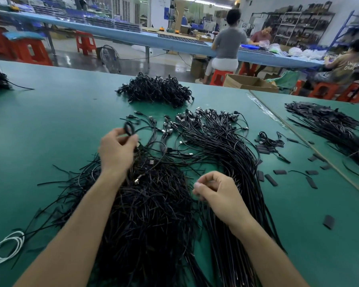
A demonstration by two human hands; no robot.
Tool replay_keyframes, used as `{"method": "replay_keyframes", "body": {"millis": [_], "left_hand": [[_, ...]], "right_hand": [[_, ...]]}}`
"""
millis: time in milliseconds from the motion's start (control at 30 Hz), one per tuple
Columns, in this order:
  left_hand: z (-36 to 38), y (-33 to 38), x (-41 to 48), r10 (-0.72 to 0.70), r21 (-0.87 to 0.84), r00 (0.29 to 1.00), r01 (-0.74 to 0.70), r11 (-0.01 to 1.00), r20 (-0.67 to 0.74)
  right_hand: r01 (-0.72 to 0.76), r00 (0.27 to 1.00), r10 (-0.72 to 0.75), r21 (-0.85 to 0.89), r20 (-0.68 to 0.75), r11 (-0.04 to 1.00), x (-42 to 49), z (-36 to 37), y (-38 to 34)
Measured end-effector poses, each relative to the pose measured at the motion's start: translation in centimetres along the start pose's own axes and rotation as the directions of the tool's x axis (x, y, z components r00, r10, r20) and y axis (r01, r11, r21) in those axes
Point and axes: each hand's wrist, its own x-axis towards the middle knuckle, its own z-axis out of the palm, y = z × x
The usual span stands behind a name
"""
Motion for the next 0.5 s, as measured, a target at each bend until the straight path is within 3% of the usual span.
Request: {"method": "replay_keyframes", "body": {"millis": [100,200,333,500], "left_hand": [[-0.1,-1.5,3.9,0.009,0.211,0.989,0.023,0.977,-0.148],[0.0,-2.9,5.8,-0.021,0.332,0.986,0.076,0.940,-0.166],[0.1,-3.4,6.1,-0.046,0.480,0.993,0.093,0.872,-0.109],[1.1,-2.7,4.0,0.170,0.507,0.984,-0.171,0.845,0.049]], "right_hand": [[0.007,0.994,-0.048,-0.361,-0.103,0.933,-0.1,-0.7,1.8],[-0.021,0.993,-0.046,-0.563,-0.105,0.826,-0.1,-0.7,3.0],[-0.058,0.994,-0.017,-0.671,-0.104,0.739,-0.1,-0.1,2.9],[-0.109,0.992,0.026,-0.751,-0.121,0.652,0.3,1.0,2.1]]}}
